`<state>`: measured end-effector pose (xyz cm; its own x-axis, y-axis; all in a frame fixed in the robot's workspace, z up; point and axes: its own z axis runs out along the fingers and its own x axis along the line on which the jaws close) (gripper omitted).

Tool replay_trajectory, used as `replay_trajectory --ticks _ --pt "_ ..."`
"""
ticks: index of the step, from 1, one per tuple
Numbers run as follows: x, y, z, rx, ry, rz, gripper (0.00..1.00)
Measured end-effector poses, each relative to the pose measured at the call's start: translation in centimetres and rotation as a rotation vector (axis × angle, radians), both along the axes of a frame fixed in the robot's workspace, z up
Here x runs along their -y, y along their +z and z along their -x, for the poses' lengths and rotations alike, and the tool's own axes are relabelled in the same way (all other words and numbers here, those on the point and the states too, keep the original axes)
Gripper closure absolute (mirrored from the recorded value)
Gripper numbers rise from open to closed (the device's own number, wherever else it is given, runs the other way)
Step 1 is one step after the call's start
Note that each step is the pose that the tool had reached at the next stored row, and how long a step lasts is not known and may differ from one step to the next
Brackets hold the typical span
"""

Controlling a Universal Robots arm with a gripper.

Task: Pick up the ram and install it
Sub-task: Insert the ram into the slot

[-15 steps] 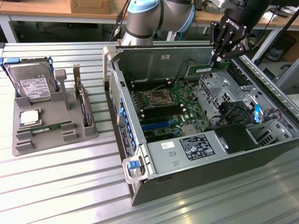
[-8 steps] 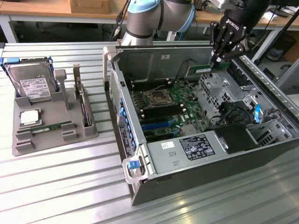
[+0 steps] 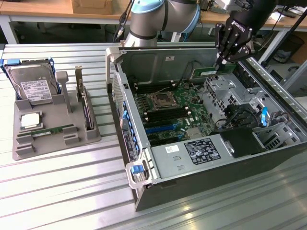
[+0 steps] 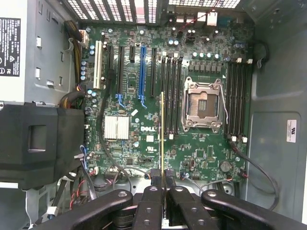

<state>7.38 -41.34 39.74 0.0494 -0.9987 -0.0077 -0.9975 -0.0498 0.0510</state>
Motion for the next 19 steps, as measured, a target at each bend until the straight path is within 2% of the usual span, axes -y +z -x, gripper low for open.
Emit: replay_trajectory --ticks 19 --pt "0.0 -0.5 0.0 0.0 0.0 0.0 0.88"
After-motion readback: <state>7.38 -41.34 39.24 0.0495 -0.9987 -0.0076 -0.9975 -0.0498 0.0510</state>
